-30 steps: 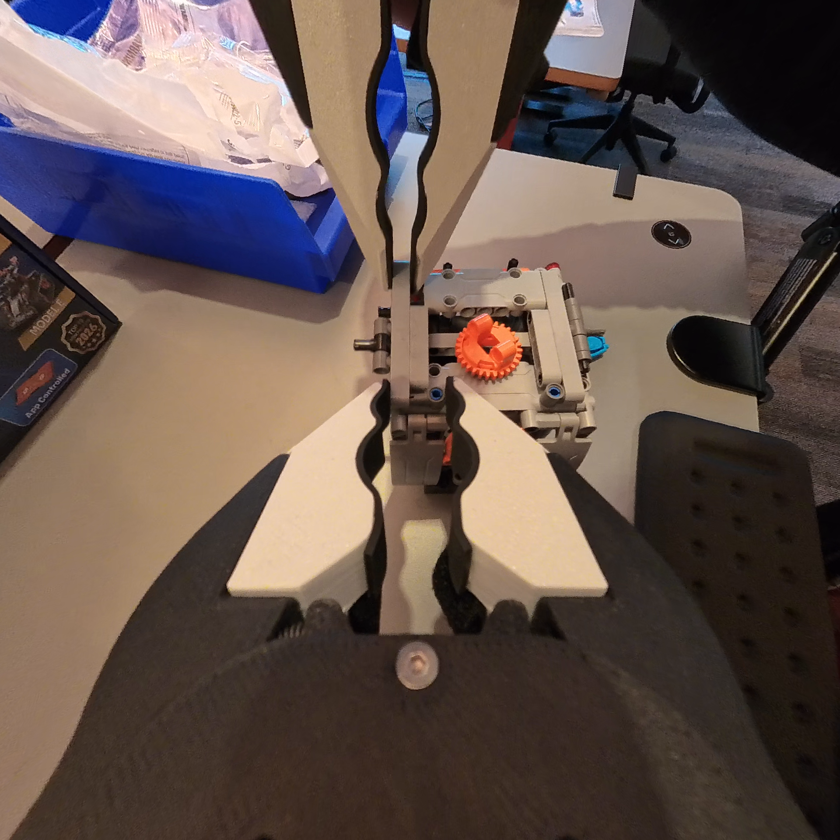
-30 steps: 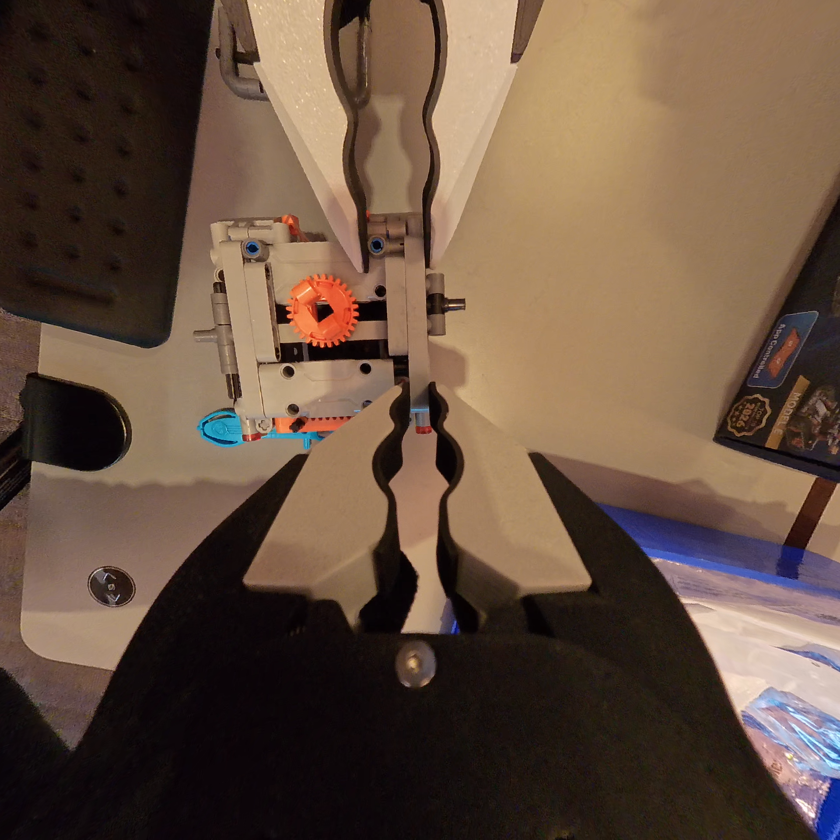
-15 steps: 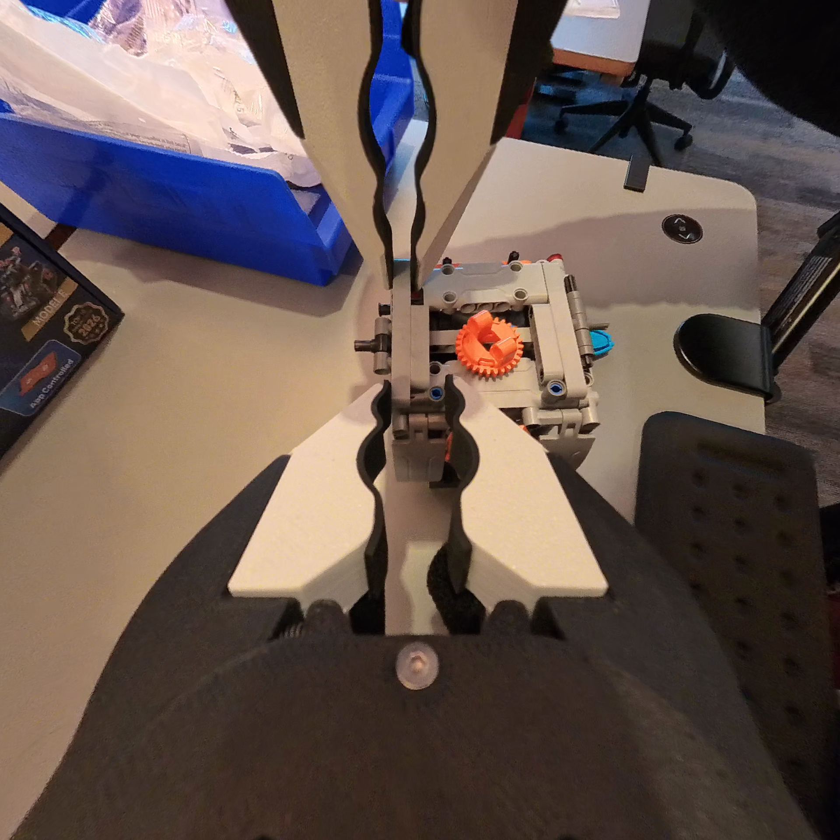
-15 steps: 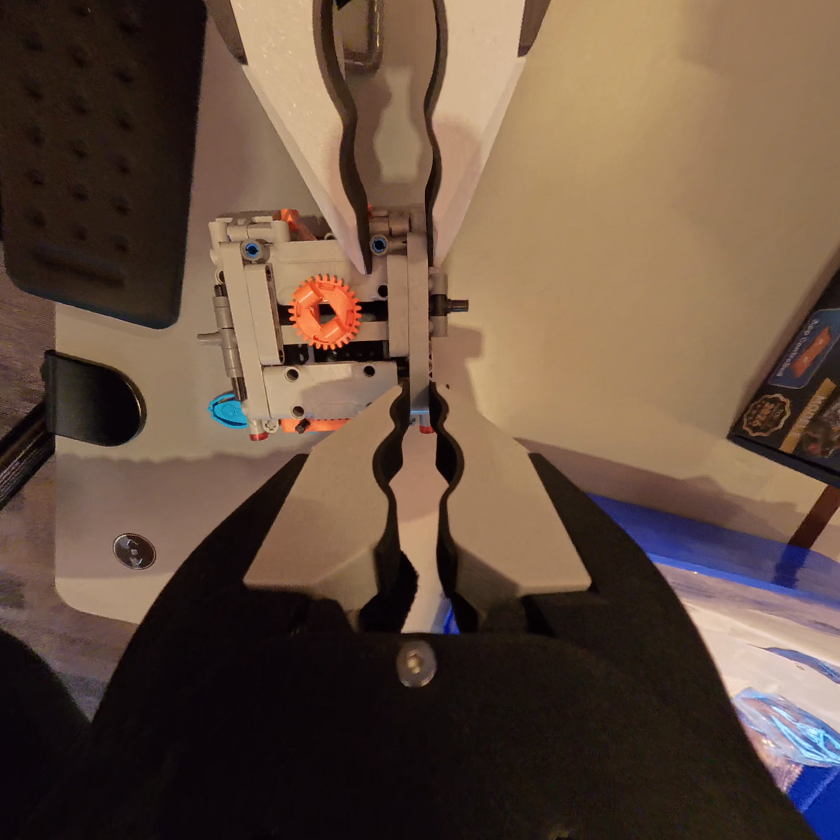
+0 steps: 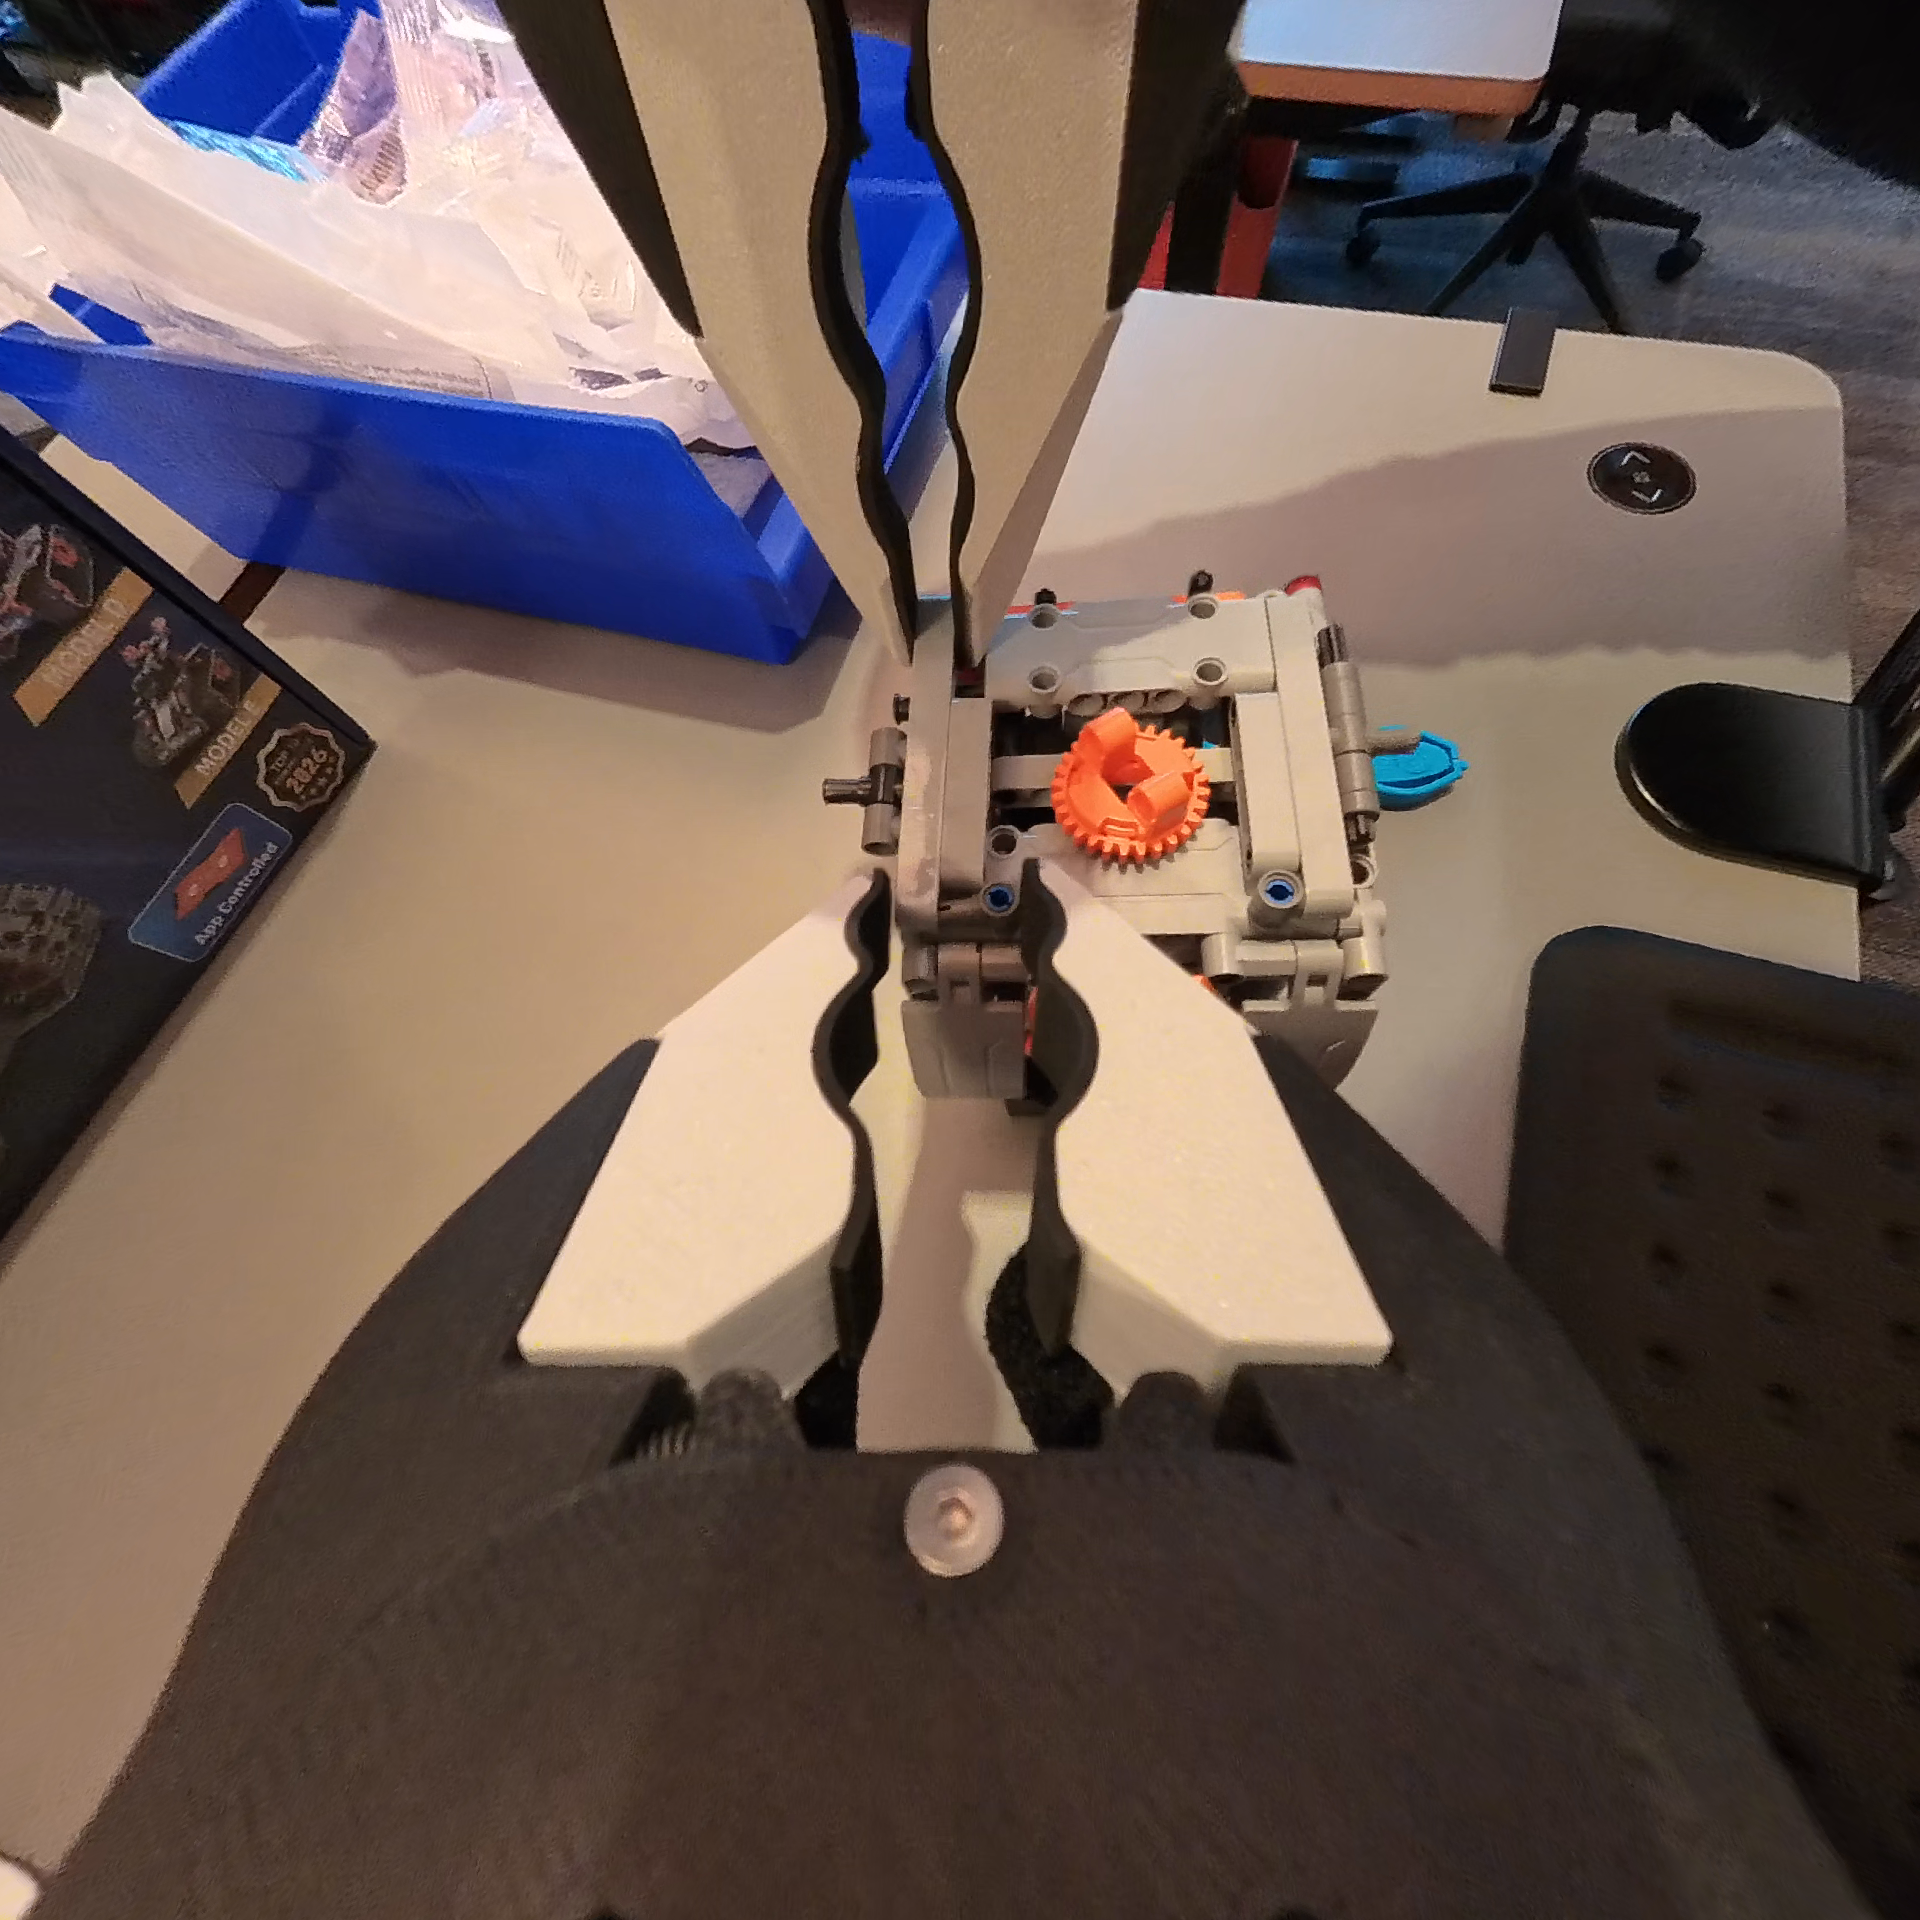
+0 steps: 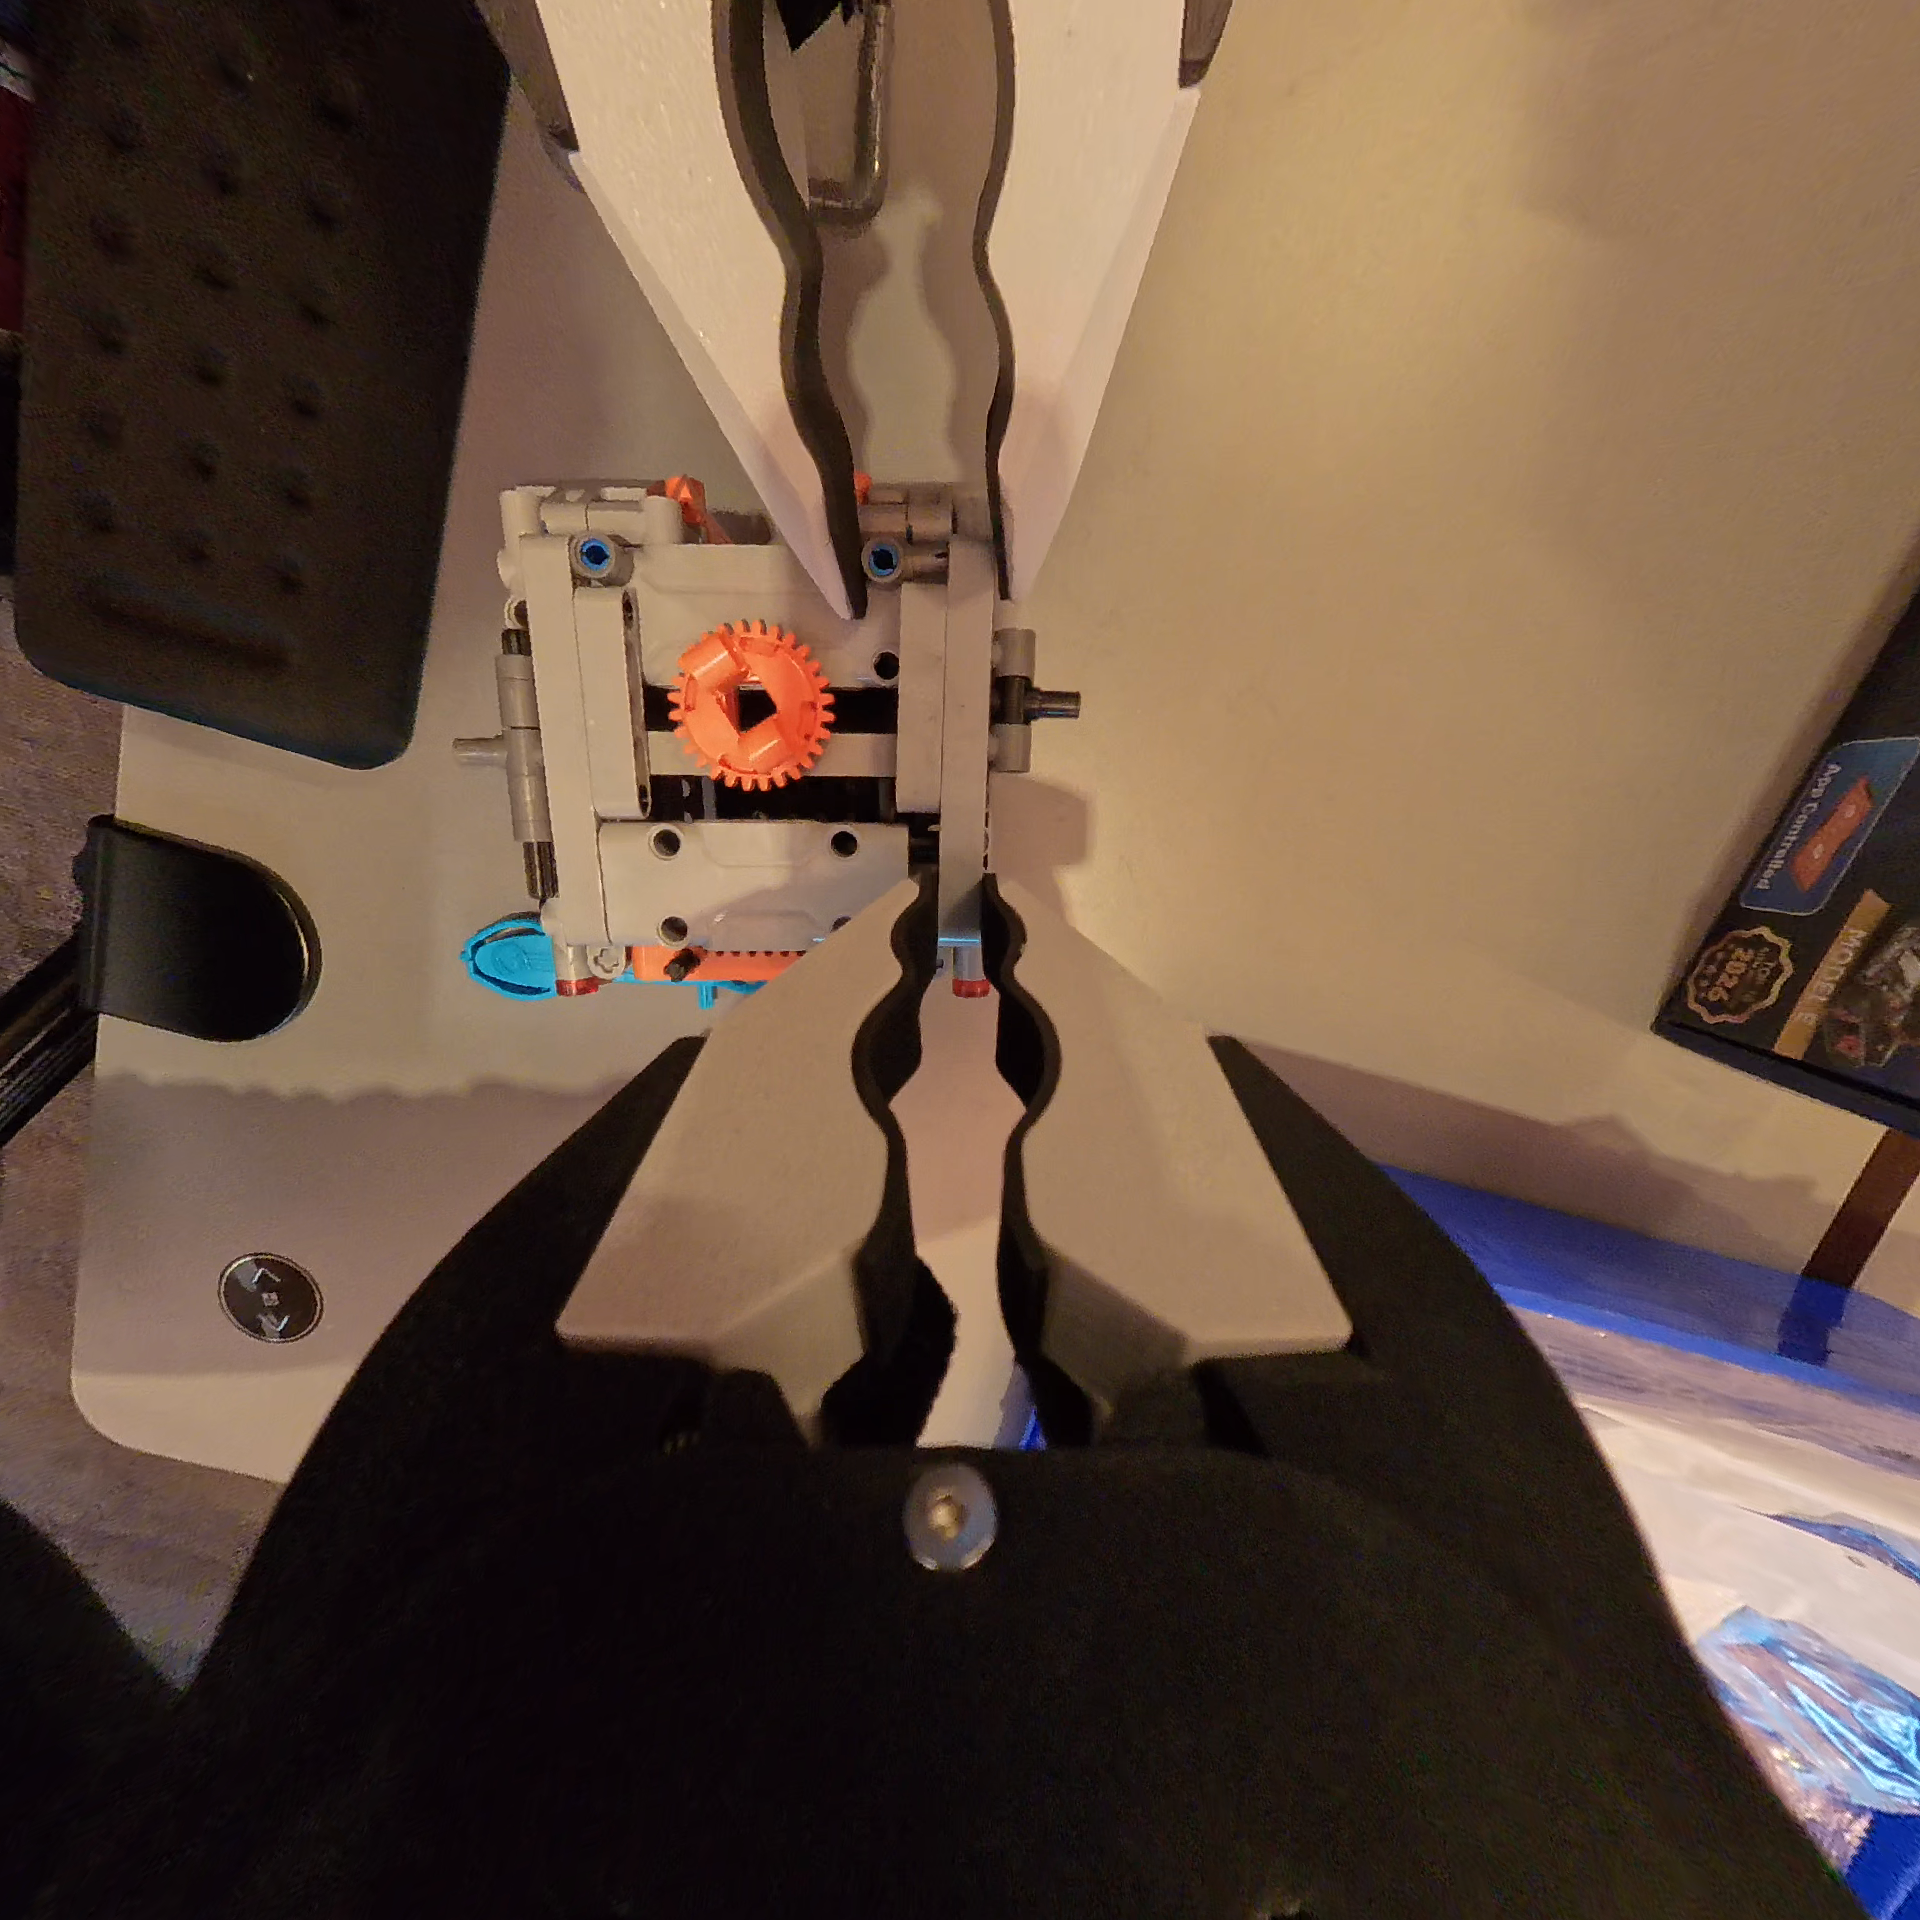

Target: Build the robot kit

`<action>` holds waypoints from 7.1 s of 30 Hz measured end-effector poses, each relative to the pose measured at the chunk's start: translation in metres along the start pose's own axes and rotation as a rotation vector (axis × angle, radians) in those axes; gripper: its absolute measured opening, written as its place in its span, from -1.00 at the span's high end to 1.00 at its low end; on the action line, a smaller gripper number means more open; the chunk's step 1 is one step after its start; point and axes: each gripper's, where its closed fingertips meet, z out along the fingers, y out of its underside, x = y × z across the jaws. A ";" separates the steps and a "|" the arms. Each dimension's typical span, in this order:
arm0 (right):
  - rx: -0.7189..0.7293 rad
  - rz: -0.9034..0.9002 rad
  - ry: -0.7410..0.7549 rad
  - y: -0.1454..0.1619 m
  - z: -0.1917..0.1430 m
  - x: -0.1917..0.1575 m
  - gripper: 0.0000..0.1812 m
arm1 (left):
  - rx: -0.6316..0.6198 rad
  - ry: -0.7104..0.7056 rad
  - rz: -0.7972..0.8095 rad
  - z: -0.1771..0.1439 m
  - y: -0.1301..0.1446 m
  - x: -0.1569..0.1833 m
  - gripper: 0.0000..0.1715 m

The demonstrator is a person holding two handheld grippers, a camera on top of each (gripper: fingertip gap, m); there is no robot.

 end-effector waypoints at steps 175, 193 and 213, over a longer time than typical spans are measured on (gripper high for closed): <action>0.687 0.997 0.710 -0.002 -0.008 -0.037 1.00 | -0.340 0.548 0.129 0.034 -0.010 0.020 0.71; 0.740 0.975 0.708 -0.005 -0.007 -0.033 1.00 | -0.320 0.569 0.162 0.033 -0.011 0.022 0.74; 0.826 1.040 0.650 -0.009 -0.004 -0.032 0.88 | -0.284 0.617 0.170 0.024 -0.015 0.019 0.78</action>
